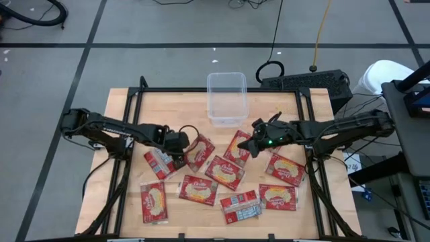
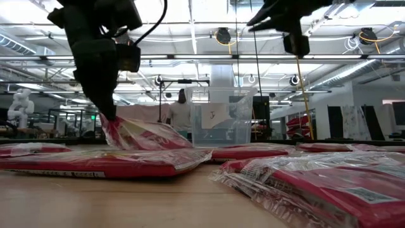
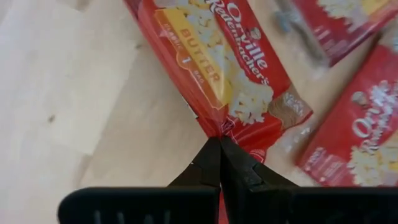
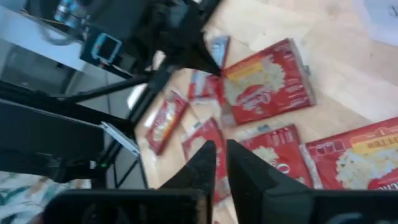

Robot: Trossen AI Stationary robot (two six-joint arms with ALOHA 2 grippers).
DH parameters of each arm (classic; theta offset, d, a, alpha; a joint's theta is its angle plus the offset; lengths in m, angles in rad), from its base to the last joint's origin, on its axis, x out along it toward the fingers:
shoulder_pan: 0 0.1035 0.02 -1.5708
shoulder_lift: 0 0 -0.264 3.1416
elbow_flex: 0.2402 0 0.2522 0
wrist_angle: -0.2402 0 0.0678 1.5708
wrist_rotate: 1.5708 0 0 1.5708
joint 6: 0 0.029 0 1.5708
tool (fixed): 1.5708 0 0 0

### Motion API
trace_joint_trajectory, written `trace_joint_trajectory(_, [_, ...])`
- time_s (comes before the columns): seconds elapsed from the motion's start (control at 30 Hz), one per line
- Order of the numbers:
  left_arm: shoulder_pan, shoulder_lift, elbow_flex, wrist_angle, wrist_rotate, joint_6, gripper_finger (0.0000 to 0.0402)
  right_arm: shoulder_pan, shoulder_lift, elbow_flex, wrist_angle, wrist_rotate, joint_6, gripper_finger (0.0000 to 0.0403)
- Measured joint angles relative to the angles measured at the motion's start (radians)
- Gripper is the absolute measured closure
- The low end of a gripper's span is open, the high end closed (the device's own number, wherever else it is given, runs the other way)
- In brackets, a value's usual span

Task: Sort popcorn bags into baskets
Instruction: Put the red popcorn bag into the transparent container

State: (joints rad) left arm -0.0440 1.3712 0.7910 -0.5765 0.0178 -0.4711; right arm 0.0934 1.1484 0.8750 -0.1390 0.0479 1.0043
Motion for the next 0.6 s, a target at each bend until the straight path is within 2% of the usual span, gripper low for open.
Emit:
trace_joint_trajectory(0.1, [-0.037,0.0,0.0,0.04,-0.004,-0.002,0.0401,0.0,0.037,-0.001,0.018,-0.039,-0.04,0.0338])
trace_joint_trajectory(0.23, [-0.08,0.0,0.0,0.094,-0.042,0.006,0.0401,0.0,0.096,-0.001,0.137,-0.123,-0.097,0.0293])
trace_joint_trajectory(0.33, [-0.105,0.0,0.0,0.123,-0.055,0.015,0.0401,0.0,0.138,0.028,0.179,-0.138,-0.172,0.026])
trace_joint_trajectory(0.47, [-0.136,0.003,0.0,0.156,-0.084,0.033,0.0401,-0.003,0.211,0.087,0.17,-0.117,-0.383,0.0221])
trace_joint_trajectory(0.6, [-0.157,0.004,0.0,0.195,-0.117,0.072,0.0401,-0.008,0.278,0.123,0.178,-0.001,-0.64,0.0185])
